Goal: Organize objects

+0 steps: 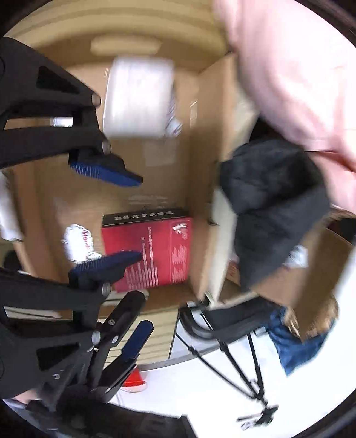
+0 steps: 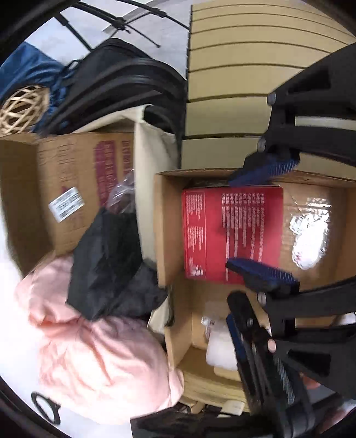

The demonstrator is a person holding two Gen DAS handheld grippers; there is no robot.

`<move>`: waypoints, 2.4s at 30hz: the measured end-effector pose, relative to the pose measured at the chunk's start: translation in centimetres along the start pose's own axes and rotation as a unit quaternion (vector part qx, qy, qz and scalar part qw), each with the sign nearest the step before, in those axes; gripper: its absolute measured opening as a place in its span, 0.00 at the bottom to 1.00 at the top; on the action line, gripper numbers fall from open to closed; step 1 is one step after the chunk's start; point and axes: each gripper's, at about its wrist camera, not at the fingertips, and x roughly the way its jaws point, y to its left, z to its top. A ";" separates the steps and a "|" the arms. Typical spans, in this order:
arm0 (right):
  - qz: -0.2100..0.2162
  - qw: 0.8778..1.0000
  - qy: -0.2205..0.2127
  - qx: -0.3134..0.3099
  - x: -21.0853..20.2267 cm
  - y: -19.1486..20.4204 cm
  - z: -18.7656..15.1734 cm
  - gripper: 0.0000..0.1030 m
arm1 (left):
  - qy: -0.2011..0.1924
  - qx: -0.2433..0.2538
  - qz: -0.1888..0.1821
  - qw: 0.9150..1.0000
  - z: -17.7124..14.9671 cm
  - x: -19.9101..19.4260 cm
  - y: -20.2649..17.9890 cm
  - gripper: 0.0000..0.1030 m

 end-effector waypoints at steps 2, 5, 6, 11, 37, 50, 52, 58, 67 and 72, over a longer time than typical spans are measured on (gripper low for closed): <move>0.009 1.000 -0.016 -0.004 -1.8 0.3 -0.4 0.78 | -0.029 0.034 0.017 0.999 -0.7 -4.1 -0.2 0.56; 0.012 0.999 -0.038 -0.017 -5.2 1.5 -1.3 0.79 | -0.066 0.075 0.055 0.994 -2.3 -8.5 -0.3 0.65; 0.015 0.999 -0.043 -0.022 -6.2 2.0 -1.7 0.79 | -0.074 0.089 0.074 0.991 -3.4 -10.4 -0.3 0.66; 0.025 0.997 -0.061 -0.050 -12.4 5.0 -5.7 0.81 | -0.102 0.121 0.103 0.982 -9.9 -17.9 0.1 0.72; 0.142 0.987 -0.053 -0.044 -26.5 10.7 -35.3 0.82 | -0.240 0.133 0.189 0.943 -36.8 -42.3 0.1 0.83; 0.114 0.991 -0.061 -0.045 -23.7 10.8 -34.4 0.82 | -0.164 0.175 0.088 0.967 -32.8 -27.9 5.1 0.98; 0.118 0.990 -0.064 -0.035 -21.2 10.9 -33.1 0.82 | -0.150 0.208 0.085 0.963 -30.3 -23.2 6.7 0.97; 0.136 0.990 -0.015 -0.013 -10.1 13.7 -28.3 0.68 | -0.098 0.202 0.038 0.974 -23.9 -14.2 10.4 0.84; 0.123 0.992 0.016 0.014 0.0 16.7 -23.0 0.39 | -0.040 0.163 0.020 0.986 -19.3 -5.7 13.8 0.53; 0.142 0.989 0.005 0.041 1.3 15.6 -22.6 0.35 | -0.027 0.133 0.003 0.991 -20.0 -4.8 14.6 0.32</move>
